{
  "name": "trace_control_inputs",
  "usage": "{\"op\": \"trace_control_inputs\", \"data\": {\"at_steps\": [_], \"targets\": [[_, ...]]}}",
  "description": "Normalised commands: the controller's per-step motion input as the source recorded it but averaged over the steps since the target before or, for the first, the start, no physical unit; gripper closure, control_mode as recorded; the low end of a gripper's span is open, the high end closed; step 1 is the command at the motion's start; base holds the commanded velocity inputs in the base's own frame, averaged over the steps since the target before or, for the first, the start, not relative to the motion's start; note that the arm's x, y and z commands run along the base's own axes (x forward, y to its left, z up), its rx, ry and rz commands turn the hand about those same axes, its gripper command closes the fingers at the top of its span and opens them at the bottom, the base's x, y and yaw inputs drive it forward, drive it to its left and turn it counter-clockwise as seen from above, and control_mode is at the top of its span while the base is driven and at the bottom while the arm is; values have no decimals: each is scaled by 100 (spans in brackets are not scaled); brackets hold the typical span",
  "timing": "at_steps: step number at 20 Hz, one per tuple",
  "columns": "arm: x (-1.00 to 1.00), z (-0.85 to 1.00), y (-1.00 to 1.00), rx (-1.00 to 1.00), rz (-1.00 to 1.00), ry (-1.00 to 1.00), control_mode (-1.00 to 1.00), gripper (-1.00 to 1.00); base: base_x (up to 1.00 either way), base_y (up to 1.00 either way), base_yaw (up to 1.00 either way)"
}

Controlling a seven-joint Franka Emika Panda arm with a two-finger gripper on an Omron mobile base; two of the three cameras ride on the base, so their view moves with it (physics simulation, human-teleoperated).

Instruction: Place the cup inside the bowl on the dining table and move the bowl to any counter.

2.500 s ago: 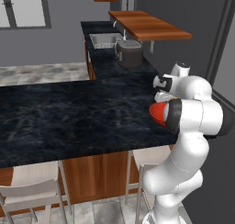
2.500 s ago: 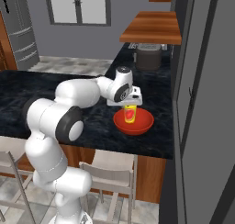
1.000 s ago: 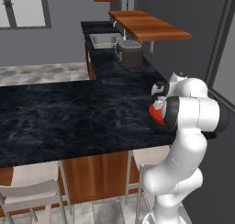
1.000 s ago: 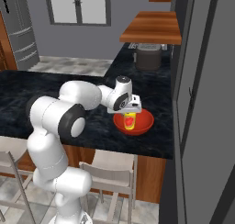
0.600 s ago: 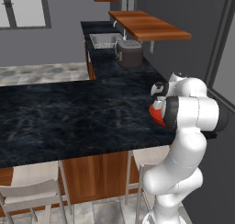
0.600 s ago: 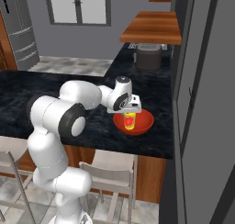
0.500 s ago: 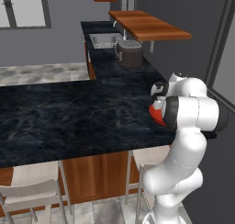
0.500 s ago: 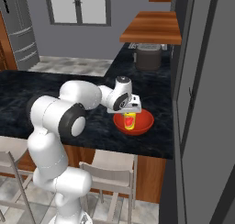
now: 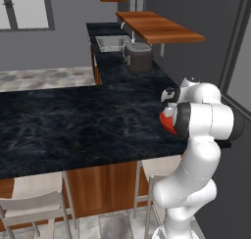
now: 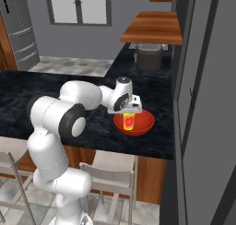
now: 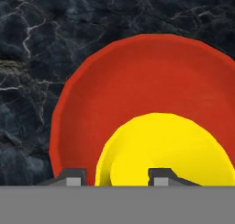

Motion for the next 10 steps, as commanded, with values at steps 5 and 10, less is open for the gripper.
{"op": "trace_control_inputs", "data": {"at_steps": [5, 10], "targets": [[0, 1, 0, 0, 0, 0, -100, -100, 0, 0, 0], [-7, 21, 0, 0, 0, 0, -100, -100, 0, 0, 0]]}}
